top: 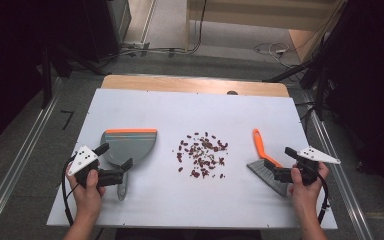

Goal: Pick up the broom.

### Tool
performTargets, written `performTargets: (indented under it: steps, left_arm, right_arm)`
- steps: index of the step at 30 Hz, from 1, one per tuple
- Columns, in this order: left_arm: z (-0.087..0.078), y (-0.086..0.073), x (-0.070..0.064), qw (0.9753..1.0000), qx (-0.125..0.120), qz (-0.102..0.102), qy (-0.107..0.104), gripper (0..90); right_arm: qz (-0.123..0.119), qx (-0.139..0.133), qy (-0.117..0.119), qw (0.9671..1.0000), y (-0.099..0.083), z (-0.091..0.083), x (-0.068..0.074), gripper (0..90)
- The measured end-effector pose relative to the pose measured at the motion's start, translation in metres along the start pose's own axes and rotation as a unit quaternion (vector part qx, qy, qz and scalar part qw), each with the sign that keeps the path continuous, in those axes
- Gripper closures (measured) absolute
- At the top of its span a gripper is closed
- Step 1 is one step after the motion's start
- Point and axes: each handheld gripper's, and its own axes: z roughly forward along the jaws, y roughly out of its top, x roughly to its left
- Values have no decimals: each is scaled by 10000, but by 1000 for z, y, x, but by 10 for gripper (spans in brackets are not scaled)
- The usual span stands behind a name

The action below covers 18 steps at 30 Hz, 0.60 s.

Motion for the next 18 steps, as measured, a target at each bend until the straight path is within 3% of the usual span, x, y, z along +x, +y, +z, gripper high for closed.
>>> performTargets:
  steps: [10,18]
  left_arm:
    - [0,0,-2,10000,-11,4,-2,0]
    - [1,1,-6,10000,-8,64,-23,0]
  right_arm:
    - [-44,-122,-83,9999,14,-7,2,0]
    - [-3,-140,-113,9998,44,-11,0,0]
